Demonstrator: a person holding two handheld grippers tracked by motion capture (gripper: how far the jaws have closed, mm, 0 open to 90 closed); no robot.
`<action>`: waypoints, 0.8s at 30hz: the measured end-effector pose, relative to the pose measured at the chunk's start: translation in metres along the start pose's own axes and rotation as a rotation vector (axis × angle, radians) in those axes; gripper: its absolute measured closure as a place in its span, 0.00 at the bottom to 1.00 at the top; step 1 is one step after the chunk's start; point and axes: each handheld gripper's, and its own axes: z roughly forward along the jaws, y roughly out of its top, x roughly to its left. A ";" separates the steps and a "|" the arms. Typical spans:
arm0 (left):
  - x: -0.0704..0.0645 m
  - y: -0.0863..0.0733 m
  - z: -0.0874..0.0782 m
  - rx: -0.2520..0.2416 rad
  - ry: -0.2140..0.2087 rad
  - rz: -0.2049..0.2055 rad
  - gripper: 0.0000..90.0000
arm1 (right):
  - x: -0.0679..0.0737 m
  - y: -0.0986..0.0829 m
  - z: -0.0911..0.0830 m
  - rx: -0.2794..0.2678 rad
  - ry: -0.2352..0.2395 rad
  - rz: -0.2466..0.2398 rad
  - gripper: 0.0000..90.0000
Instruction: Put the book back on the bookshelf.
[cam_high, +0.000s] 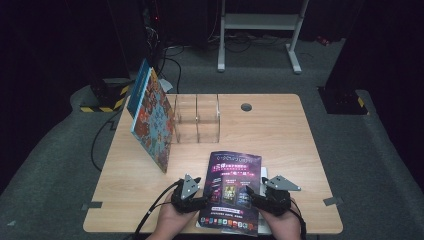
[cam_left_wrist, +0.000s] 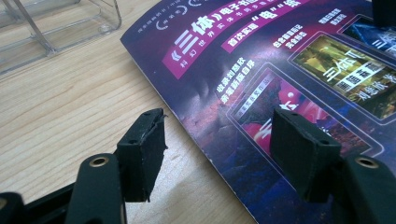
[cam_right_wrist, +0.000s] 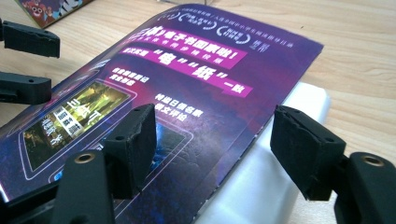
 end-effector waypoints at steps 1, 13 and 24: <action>-0.001 0.000 0.000 0.002 0.010 0.007 0.40 | 0.000 0.000 0.001 0.009 0.008 0.001 0.36; -0.002 -0.001 0.001 0.031 0.049 0.039 0.41 | 0.003 0.003 0.003 0.029 0.017 0.029 0.36; 0.011 -0.005 -0.006 0.056 0.068 -0.005 0.42 | 0.016 0.011 0.008 0.040 0.028 -0.010 0.38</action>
